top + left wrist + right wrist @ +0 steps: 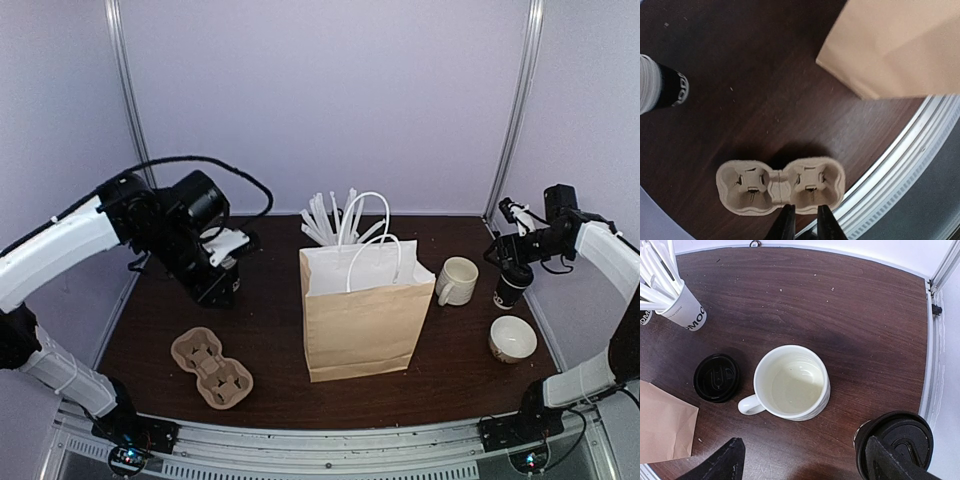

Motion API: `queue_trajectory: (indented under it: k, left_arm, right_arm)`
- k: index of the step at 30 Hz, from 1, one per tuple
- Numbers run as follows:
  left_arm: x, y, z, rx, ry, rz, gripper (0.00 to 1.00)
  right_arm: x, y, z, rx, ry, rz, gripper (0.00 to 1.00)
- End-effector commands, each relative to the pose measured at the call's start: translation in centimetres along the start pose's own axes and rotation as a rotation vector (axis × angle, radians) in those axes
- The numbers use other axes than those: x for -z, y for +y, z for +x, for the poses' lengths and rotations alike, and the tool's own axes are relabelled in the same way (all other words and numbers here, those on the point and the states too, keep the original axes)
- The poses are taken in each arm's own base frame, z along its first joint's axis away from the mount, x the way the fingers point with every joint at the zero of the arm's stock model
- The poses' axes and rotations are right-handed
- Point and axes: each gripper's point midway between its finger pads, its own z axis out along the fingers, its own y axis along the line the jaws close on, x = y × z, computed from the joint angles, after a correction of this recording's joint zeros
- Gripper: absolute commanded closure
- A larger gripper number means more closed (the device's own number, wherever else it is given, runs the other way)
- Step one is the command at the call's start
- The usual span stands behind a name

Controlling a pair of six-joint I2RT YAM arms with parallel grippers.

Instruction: Pack the takeout coffee

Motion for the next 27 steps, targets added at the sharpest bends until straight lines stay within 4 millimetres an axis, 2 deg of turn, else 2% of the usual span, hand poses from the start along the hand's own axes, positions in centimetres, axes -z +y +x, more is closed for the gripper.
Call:
queue_trajectory:
  k: [1,4,11,21,27]
  left_arm:
    - [-4.4,-0.8,4.9,0.047,0.195,0.017,0.89]
    - [-6.5,-1.4,6.7,0.036,0.262,0.01,1.0]
    - [-11.5,-2.2,10.0,0.034,0.405,-0.017,1.0]
    - [-15.2,-3.0,11.5,0.039,0.402,0.026,1.0]
    - [-16.2,-3.0,12.3,0.022,0.419,0.032,1.0]
  right_arm:
    - [-0.4,0.2,0.0,0.007,0.0,-0.023,0.13]
    - [-0.4,0.2,0.1,0.007,0.001,-0.025,0.13]
    - [-0.2,0.3,0.1,0.008,-0.003,-0.023,0.13]
    - [-0.4,0.3,0.2,0.005,0.002,-0.028,0.13]
    - [-0.4,0.3,0.2,0.007,0.002,-0.029,0.13]
